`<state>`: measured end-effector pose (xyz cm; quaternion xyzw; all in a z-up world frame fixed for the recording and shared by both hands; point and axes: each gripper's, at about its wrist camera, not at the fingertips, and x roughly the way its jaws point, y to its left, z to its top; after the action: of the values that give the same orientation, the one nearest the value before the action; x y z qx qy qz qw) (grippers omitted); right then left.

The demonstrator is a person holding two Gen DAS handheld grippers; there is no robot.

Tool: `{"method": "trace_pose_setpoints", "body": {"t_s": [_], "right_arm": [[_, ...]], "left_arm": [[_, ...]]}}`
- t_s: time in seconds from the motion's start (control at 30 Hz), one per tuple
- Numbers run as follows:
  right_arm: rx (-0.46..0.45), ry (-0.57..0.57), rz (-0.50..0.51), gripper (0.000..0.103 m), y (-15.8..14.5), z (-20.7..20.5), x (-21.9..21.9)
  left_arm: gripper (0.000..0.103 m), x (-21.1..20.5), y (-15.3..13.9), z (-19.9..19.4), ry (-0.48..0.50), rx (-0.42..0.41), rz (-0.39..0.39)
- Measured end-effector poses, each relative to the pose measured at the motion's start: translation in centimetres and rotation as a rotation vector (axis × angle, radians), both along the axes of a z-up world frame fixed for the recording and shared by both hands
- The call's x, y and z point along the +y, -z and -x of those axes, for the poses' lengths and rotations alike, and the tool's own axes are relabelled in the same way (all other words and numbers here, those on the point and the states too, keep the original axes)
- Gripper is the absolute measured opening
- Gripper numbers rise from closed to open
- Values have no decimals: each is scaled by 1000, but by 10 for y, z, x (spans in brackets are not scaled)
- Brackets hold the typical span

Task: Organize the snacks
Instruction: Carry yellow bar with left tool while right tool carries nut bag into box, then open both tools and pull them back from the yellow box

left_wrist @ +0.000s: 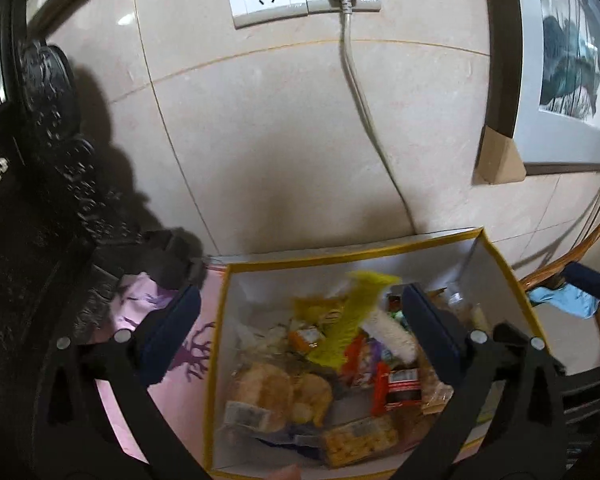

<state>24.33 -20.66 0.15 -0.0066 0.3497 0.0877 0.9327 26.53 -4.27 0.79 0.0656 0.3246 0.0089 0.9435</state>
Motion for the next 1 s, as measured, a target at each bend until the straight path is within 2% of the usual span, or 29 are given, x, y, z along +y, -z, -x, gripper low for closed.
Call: {"method": "trace_pose_setpoints", "body": {"t_s": [0.07,0.2,0.33,0.43,0.6,0.77,1.0], "right_arm": [[3,-8,-3,102,-2,4,-1],[3,-43,36,102,-10,19,6],[-6,-39,39,102,-18,50,3],[0,12,12,102,-22,84,-5],[9,77,-32,102,-33,152,-27],[-91,163,-35,102,-72,215,-49],[-194,198,-43,102,-105,274,-52]], "left_arm": [[101,-1,-2,5,-3,4,4],[101,9,-11,18,-14,33,98],[101,20,-23,48,-59,31,108],[101,31,-32,84,-84,27,123],[101,44,-54,156,-97,17,207],[101,32,-85,223,-34,-50,177],[101,2,-111,271,85,-131,128]]}}
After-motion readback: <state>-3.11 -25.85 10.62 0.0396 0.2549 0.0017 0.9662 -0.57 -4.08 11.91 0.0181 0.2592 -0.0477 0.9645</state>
